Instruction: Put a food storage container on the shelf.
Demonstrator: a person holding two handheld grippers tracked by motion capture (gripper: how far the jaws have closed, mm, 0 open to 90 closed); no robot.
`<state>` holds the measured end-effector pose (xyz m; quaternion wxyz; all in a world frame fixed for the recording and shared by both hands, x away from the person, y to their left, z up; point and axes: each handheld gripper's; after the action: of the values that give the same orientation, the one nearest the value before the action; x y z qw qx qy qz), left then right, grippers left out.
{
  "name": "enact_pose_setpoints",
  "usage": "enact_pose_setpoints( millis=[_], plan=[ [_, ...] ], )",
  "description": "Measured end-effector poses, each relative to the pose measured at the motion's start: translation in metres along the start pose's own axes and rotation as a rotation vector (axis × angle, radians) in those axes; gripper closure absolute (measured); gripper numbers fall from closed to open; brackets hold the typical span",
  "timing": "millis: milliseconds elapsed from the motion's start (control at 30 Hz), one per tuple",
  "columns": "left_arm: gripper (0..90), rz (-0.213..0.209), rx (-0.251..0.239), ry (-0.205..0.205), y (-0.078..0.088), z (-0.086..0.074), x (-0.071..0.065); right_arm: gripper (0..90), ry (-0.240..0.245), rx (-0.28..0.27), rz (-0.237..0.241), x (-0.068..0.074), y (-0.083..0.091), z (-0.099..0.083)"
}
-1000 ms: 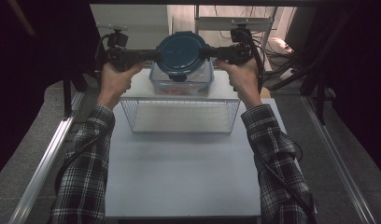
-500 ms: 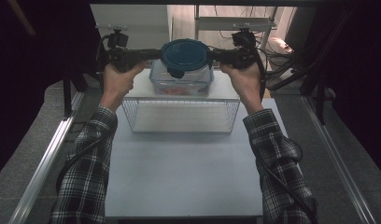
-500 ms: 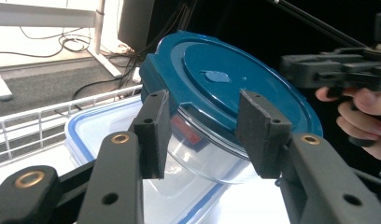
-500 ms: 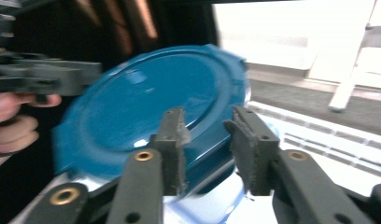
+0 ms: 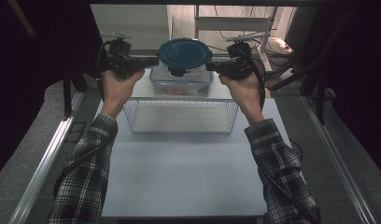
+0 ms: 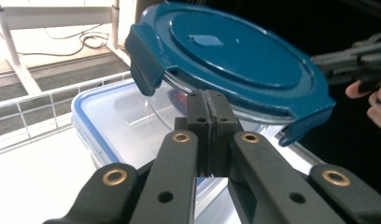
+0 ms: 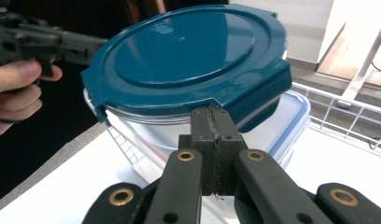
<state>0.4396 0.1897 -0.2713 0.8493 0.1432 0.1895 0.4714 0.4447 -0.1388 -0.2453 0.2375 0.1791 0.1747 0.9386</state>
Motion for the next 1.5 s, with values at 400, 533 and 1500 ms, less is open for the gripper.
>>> enact_pose_setpoints(
  millis=[400,533,1500],
  plan=[
    [89.6,-0.001,-0.011,-0.014,0.002,-0.006,-0.005,89.0,-0.029,-0.023,-0.023,-0.012,-0.006,0.002],
    [78.9,-0.006,-0.016,-0.057,0.009,-0.015,-0.012,84.1,-0.003,-0.03,0.008,-0.005,-0.002,-0.008],
    [18.6,-0.04,0.032,-0.161,0.01,-0.102,-0.04,20.0,0.126,0.047,0.046,0.026,-0.01,-0.087]
  ],
)
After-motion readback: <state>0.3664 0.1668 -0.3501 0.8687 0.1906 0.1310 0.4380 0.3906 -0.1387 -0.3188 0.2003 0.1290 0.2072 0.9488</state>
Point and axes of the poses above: each handheld gripper's, and its own axes: y roughly backward along the jaws, z roughly out of its top, x roughly to its left, and after that the axes turned 14 degrees about z, right-handed
